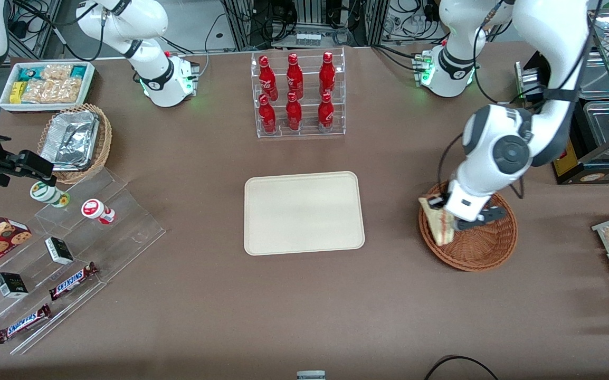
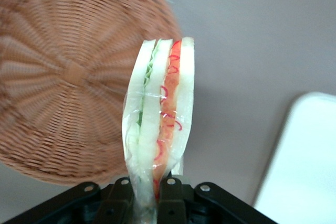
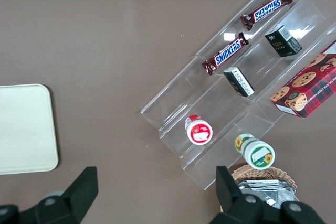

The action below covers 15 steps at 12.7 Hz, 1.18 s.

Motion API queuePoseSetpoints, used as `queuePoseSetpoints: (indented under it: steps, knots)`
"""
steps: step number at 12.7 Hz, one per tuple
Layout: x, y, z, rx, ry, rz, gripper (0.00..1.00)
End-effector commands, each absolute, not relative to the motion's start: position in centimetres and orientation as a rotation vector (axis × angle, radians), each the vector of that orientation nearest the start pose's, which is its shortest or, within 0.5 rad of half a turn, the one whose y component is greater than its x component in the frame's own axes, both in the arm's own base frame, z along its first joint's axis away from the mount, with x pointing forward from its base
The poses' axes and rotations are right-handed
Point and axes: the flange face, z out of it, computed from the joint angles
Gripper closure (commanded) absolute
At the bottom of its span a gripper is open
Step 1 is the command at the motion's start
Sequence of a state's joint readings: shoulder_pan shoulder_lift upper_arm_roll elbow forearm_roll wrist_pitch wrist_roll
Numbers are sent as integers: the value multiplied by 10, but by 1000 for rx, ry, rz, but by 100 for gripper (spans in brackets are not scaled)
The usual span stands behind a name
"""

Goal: Place sandwich from basket to tray
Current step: 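Lift the sandwich out of the basket and carry it toward the tray, then lower the sandwich onto the cream tray with the left gripper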

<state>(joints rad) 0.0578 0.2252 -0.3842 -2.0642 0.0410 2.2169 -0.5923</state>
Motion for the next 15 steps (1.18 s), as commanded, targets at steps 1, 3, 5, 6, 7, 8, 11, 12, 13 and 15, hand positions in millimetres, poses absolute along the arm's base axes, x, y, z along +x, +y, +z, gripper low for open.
queuePoseSetpoints:
  steps: [1, 3, 5, 6, 7, 8, 11, 12, 13, 15]
  knots:
    - [528, -235, 335, -3142, -227, 123, 100]
    - [518, -276, 330, -3157, -126, 137, 100]
    - [514, -315, 320, -3176, -44, 161, 100]
    - [513, -336, 318, -3189, 6, 164, 100]
    - [512, -357, 314, -3199, 42, 175, 100]
    - [508, -380, 309, -3200, 46, 193, 100]
    - [506, -437, 301, -3140, -34, 158, 100]
    - [507, -454, 299, -3128, -65, 169, 100]
    - [503, -473, 297, -3131, -63, 183, 100]
    - [501, -503, 292, -3150, -125, 180, 100]
